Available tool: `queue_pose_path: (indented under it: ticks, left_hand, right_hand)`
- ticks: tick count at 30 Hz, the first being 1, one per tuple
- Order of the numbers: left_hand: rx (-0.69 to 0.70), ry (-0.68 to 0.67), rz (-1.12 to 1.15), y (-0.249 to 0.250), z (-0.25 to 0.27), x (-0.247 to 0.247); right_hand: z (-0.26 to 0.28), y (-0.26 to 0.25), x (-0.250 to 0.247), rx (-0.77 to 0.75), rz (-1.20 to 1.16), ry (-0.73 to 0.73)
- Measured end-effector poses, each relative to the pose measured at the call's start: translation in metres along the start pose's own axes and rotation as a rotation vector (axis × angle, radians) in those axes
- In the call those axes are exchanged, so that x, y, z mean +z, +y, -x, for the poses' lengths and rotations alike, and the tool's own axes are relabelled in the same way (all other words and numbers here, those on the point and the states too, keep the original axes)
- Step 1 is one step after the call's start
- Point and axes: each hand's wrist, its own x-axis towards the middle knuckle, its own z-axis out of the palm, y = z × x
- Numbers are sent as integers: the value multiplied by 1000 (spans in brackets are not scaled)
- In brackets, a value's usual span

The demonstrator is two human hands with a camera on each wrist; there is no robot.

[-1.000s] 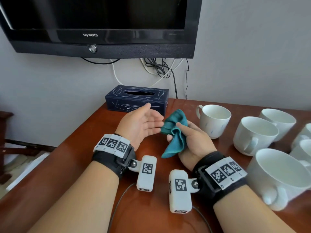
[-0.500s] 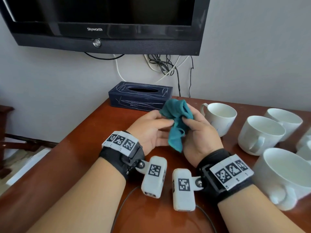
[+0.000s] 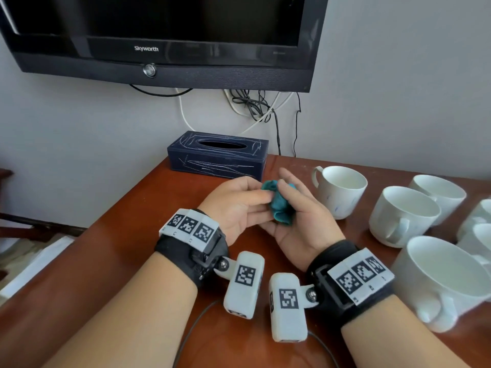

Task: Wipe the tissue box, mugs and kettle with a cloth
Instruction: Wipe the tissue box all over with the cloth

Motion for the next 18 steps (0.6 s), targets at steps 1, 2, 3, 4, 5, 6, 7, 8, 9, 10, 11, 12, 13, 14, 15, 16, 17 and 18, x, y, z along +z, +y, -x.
queue_pose_path:
  ticks: [1,2,3,4,5,6,7,8,9,10,11,12,13,14,15,16,17,18]
  left_hand:
    - [-2,42,-33,2,1,1]
    - [-4,101,-65,5,2,1]
    - [0,163,-97,9,1,0]
    - [14,224,-137,14,0,-1]
    - [40,279,-193,19,-3,-3]
    - [80,328,-286,24,-6,-5]
    - [131,374,-423,28,-13,-10]
    - [183,407,-596,34,-19,-14]
    - [218,421,-775,39,-25,-16]
    - [238,438,-934,45,-31,-17]
    - [246,454,-1047,49,-38,-17]
    - [250,458,-1111,52,-44,-16]
    - [259,455,-1163,53,-51,-16]
    - [267,447,-1219,54,-57,-15]
    - [270,435,-1279,54,-64,-15]
    - [268,419,-1339,53,-70,-15]
    - [251,405,-1395,53,-76,-16]
    - [229,391,-1448,53,-81,-17]
  right_hand:
    - [-2,1,-2,-3,3,35]
    - [-3,2,-4,-3,-7,78]
    - [-5,3,-6,-4,-36,119]
    - [-7,3,-8,-4,-79,158]
    - [-9,2,-9,-4,-130,189]
    - [-10,0,-10,-6,-179,210]
    - [-12,-2,-10,-10,-218,223]
    - [-12,-4,-10,-11,-237,231]
    - [-13,-5,-11,-5,-240,240]
    - [-14,-6,-11,0,-233,241]
    - [-15,-6,-12,5,-230,245]
    - [-16,-5,-13,7,-231,247]
    - [-17,-5,-14,8,-233,245]
    - [-18,-5,-15,9,-234,244]
    - [-19,-5,-16,8,-233,245]
    - [-20,-5,-18,5,-233,246]
    - [-21,-5,-19,0,-236,243]
    - [-22,-6,-20,-4,-239,241]
